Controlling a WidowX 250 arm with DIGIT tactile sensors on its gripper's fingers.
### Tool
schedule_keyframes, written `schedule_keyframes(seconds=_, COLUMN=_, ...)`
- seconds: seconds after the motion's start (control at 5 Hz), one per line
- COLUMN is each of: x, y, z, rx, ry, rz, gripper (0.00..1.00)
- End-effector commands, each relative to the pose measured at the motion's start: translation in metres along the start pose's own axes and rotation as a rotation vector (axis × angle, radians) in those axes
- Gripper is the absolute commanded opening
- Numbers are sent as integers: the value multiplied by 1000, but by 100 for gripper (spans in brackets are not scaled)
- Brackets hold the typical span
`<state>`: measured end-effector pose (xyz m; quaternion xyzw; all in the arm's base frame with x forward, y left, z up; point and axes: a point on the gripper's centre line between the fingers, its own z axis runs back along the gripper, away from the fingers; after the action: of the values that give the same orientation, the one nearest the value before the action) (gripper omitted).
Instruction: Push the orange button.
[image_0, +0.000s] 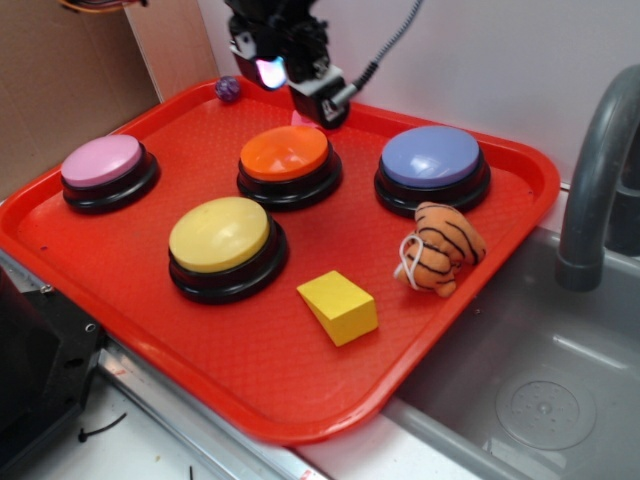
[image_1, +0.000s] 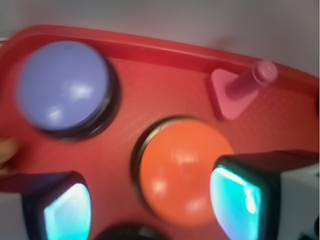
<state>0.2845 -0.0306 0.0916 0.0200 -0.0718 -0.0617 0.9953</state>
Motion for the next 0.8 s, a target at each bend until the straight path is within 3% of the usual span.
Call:
schedule_keyframes(seconds=0.0, x=-3, y=32, z=-34, rx=37, ry=53, rz=41, gripper=100)
schedule_keyframes(seconds=0.4, x=-17, y=40, z=-40, rx=52, ry=99, rz=60, gripper=100)
schedule_keyframes(seconds=0.6, x=-15, y=42, z=-11, rx=51, ry=92, rz=48, gripper=100)
